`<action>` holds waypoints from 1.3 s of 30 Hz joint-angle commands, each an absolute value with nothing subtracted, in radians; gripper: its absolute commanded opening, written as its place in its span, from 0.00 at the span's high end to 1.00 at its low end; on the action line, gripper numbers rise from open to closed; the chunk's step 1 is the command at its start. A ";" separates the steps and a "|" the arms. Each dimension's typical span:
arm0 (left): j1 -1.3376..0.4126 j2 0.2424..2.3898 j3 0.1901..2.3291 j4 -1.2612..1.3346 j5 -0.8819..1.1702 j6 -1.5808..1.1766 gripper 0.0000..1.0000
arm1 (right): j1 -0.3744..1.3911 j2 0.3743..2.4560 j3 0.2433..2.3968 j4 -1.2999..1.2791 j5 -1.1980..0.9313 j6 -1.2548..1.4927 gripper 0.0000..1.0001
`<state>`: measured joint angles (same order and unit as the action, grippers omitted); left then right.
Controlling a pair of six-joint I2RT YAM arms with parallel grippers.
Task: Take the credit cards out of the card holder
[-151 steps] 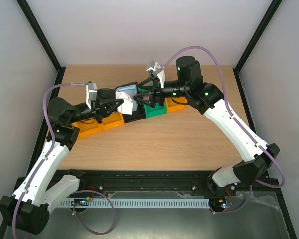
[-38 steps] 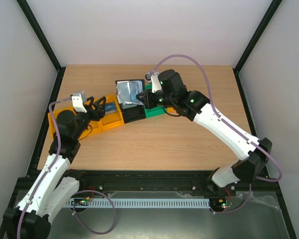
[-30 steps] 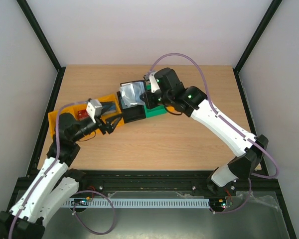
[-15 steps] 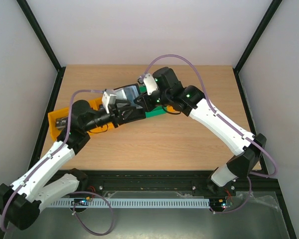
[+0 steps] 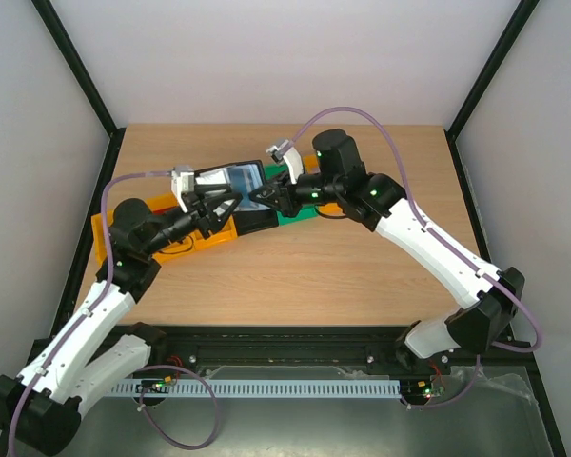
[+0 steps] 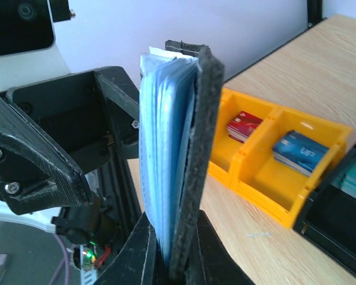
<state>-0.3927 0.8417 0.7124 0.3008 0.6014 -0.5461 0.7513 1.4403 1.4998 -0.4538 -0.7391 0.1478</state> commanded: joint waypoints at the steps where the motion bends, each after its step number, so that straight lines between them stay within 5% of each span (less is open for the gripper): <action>1: -0.382 0.842 0.686 0.297 0.616 -0.558 0.48 | 0.770 1.403 1.511 -0.254 -1.004 0.188 0.98; 13: -0.278 0.815 0.664 0.428 0.769 -0.679 0.52 | 0.719 1.329 1.406 -0.005 -1.146 0.346 0.98; 20: -0.372 0.820 0.697 0.422 0.831 -0.578 0.56 | 0.732 1.351 1.398 0.045 -1.099 0.411 0.98; 26: -0.378 0.825 0.711 0.439 0.856 -0.560 0.94 | 0.734 1.342 1.382 0.027 -1.064 0.379 0.98; 29: -0.379 0.818 0.715 0.450 0.896 -0.561 0.98 | 0.734 1.334 1.380 -0.010 -1.053 0.349 0.98; 34: -0.377 0.812 0.730 0.446 0.920 -0.555 0.98 | 0.734 1.310 1.368 -0.035 -1.019 0.324 0.75; 39: -0.372 0.807 0.741 0.426 0.914 -0.557 0.98 | 0.722 1.283 1.359 -0.027 -1.019 0.336 0.72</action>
<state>-0.3767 0.8131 0.7082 0.4461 0.8738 -0.5648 0.7219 1.3354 1.3651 -0.0971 -1.0103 0.3386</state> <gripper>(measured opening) 0.026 0.277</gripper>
